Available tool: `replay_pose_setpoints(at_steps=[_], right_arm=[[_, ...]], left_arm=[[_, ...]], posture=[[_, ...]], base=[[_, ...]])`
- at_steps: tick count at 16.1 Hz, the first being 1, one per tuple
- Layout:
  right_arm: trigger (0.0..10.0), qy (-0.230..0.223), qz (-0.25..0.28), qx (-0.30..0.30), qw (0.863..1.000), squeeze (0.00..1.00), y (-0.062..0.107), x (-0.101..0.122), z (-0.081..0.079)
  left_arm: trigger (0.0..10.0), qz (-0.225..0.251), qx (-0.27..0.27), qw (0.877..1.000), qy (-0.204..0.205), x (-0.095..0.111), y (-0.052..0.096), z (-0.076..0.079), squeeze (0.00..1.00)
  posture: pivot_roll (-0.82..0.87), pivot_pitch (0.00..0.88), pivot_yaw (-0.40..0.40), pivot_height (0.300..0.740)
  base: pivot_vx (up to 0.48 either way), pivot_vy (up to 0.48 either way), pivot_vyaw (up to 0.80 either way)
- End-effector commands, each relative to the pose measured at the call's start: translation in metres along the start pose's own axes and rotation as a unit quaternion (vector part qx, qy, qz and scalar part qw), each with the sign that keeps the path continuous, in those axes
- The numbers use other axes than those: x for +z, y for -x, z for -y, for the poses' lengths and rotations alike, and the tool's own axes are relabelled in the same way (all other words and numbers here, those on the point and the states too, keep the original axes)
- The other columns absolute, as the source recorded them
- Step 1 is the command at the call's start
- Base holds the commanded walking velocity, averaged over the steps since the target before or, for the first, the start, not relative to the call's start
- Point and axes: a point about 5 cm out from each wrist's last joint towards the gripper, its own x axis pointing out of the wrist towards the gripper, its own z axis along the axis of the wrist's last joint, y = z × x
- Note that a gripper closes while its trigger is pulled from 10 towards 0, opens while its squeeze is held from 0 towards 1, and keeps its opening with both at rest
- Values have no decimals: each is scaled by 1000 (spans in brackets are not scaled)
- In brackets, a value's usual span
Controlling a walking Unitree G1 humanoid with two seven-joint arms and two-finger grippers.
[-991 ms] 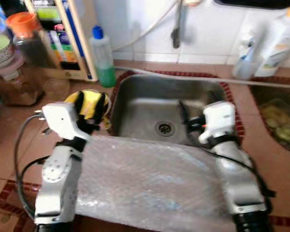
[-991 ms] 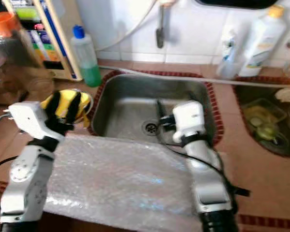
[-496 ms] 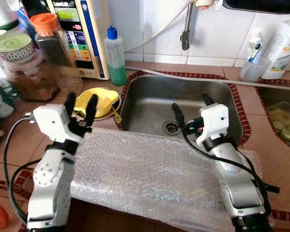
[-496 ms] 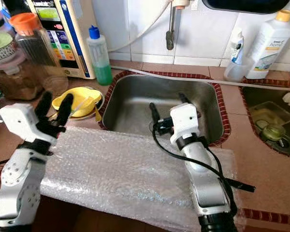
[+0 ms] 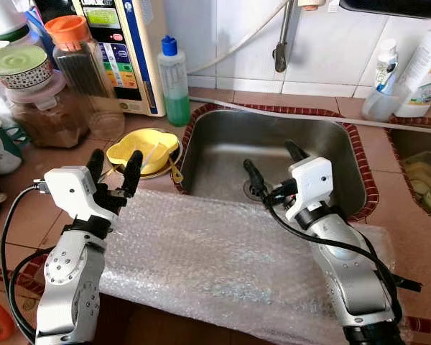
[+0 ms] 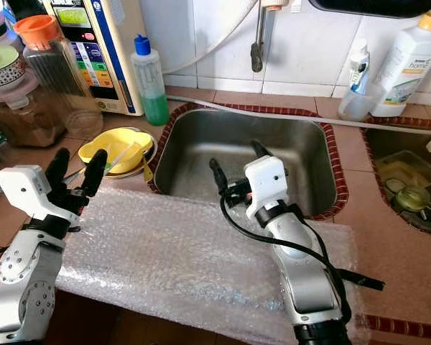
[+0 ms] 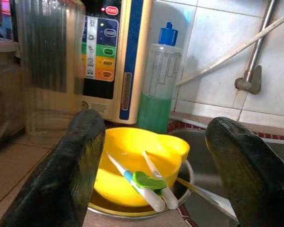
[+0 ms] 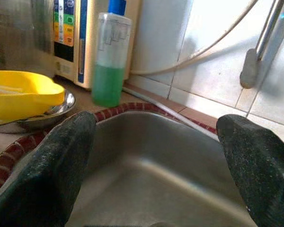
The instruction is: Kitchen organization
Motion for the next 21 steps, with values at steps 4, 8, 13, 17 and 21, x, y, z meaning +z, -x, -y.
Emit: replay_pose_setpoints(at_steps=[4,8,13,17,21], right_arm=[[10000,1,11,18,1000,0,1,8,-3],[10000,-14,13,53,998,0,3,10,-11],[10000,-22,1,113,993,0,7,7,-27],[10000,-16,-1,121,992,0,8,7,-29],[10000,-12,0,126,992,0,8,7,-30]], left_arm=[[10000,6,7,999,32,1,2,-3,1000],[10000,-2,9,998,66,-4,5,1,1000],[10000,-21,15,994,102,-10,7,5,1000],[10000,-35,20,991,129,-13,8,7,1000],[10000,-52,5,988,143,-17,9,13,0]], posture=[[-146,115,68,740],[-148,119,66,740],[-147,121,66,740],[-144,123,66,740],[-142,123,63,740]], base=[[0,0,0],[0,0,0],[0,0,0],[0,0,0],[0,0,0]])
